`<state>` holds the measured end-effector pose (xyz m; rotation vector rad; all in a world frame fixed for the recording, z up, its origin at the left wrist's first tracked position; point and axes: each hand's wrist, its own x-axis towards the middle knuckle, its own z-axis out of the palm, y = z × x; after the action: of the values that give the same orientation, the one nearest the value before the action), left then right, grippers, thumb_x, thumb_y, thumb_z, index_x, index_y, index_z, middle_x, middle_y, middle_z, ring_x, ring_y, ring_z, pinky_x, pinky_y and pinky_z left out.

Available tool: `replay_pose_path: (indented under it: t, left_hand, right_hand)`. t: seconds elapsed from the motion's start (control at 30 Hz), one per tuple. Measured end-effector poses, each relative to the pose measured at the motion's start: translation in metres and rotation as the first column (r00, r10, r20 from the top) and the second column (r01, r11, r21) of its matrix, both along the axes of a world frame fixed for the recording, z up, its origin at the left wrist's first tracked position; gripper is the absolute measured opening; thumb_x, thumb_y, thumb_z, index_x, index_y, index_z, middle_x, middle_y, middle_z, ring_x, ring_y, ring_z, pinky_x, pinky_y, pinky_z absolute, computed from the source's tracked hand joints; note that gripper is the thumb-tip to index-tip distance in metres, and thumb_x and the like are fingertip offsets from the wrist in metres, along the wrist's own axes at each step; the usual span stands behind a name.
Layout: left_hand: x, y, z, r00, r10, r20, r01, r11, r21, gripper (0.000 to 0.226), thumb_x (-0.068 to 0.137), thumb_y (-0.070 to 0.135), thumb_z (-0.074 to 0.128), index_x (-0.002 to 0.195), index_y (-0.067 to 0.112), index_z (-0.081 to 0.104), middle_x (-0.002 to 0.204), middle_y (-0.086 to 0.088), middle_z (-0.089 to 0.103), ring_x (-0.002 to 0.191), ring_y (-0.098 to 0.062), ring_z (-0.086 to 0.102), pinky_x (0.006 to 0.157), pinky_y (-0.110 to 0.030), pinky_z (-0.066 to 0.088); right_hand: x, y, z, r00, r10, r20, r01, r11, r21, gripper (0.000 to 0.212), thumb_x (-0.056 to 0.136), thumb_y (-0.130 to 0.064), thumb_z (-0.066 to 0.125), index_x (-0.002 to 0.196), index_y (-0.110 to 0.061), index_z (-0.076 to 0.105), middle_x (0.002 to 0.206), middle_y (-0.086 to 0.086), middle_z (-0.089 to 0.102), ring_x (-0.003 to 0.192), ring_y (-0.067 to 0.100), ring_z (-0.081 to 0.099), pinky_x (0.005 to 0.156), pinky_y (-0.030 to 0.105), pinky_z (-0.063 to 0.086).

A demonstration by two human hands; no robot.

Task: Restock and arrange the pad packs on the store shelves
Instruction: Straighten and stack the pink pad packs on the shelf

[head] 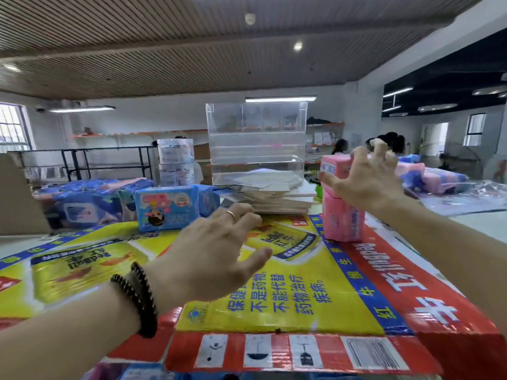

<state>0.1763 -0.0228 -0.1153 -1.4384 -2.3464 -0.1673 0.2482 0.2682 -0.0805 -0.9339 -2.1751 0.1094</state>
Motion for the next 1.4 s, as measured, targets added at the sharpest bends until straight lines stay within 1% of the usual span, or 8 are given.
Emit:
replay_pose_path:
  t: [0.13,0.23,0.33,0.6,0.9,1.07,1.23,1.4]
  left_hand:
    - [0.012,0.009,-0.008,0.998,-0.069,0.002,0.069,0.995,-0.067,0.062,0.096,0.068,0.031,0.149,0.036,0.029,0.16,0.018,0.019,0.14,-0.009,0.031,0.113,-0.032,0.032]
    - [0.013,0.012,-0.012,0.997,-0.082,0.008,0.083,0.992,-0.091,0.062,0.096,0.067,0.032,0.149,0.035,0.03,0.162,0.016,0.017,0.141,-0.011,0.031,0.111,-0.031,0.029]
    - [0.008,0.01,-0.012,0.996,-0.093,0.02,0.094,0.992,-0.085,0.06,0.096,0.068,0.032,0.148,0.037,0.031,0.16,0.018,0.018,0.139,-0.01,0.034,0.109,-0.029,0.03]
    - [-0.009,0.005,-0.003,0.959,-0.092,0.267,0.095,0.995,-0.001,0.053,0.096,0.065,0.037,0.139,0.035,0.043,0.144,0.022,0.036,0.129,-0.004,0.041,0.106,-0.03,0.036]
    - [-0.041,0.004,0.013,0.507,-0.285,0.813,-0.27,0.843,0.464,0.045,0.102,0.06,0.032,0.114,0.026,0.059,0.124,-0.005,0.063,0.111,-0.026,0.064,0.096,-0.048,0.051]
    - [-0.044,-0.018,0.021,0.2,-0.501,0.842,-0.533,0.666,0.522,0.064,0.096,0.071,0.034,0.12,0.015,0.055,0.108,-0.017,0.073,0.097,-0.04,0.073,0.084,-0.046,0.057]
    - [-0.038,-0.046,0.02,-0.075,-0.656,0.751,-0.393,0.711,0.583,0.063,0.09,0.064,0.047,0.127,0.017,0.068,0.127,-0.016,0.068,0.109,-0.038,0.067,0.086,-0.05,0.059]
    - [-0.024,-0.074,0.017,0.01,-0.659,0.752,-0.349,0.702,0.621,0.06,0.081,0.04,0.07,0.13,0.007,0.064,0.128,-0.019,0.067,0.119,-0.043,0.06,0.09,-0.058,0.055]
  right_hand:
    - [-0.008,0.007,0.0,0.993,-0.112,-0.018,0.111,0.992,-0.052,0.093,0.075,-0.082,0.055,0.142,-0.022,0.03,0.156,0.005,0.002,0.145,0.05,0.004,0.106,0.072,0.03]
    - [-0.013,0.021,-0.002,0.993,-0.105,-0.047,0.1,0.99,-0.102,0.084,0.076,-0.074,0.061,0.135,-0.021,0.034,0.151,0.01,0.013,0.132,0.056,0.034,0.088,0.056,0.05]
    - [-0.015,0.025,-0.004,0.989,-0.099,-0.113,0.093,0.994,-0.056,0.076,0.073,-0.067,0.066,0.124,-0.018,0.039,0.137,0.014,0.029,0.111,0.05,0.051,0.072,0.042,0.046]
    - [-0.002,-0.008,-0.001,0.97,0.092,-0.224,-0.048,0.98,0.191,0.072,0.075,-0.048,0.076,0.13,-0.016,0.042,0.133,0.018,0.033,0.115,0.046,0.046,0.085,0.046,0.045]
    - [0.013,-0.088,-0.005,0.763,0.605,-0.227,-0.42,0.732,0.536,0.065,0.072,-0.044,0.07,0.127,-0.011,0.057,0.128,0.019,0.042,0.109,0.029,0.054,0.081,0.041,0.055]
    - [0.022,-0.119,-0.012,0.614,0.772,-0.165,-0.596,0.591,0.543,0.067,0.074,-0.045,0.071,0.129,-0.007,0.058,0.129,0.018,0.044,0.111,0.012,0.047,0.091,0.01,0.039]
    - [0.03,-0.141,-0.026,0.485,0.871,-0.076,-0.692,0.435,0.576,0.063,0.069,-0.026,0.079,0.122,0.001,0.061,0.127,0.022,0.046,0.118,0.005,0.046,0.099,0.008,0.033]
    - [0.03,-0.148,-0.032,0.42,0.907,-0.037,-0.767,0.377,0.519,0.076,0.065,-0.022,0.089,0.129,-0.006,0.051,0.132,0.014,0.036,0.125,-0.001,0.043,0.097,0.014,0.042]
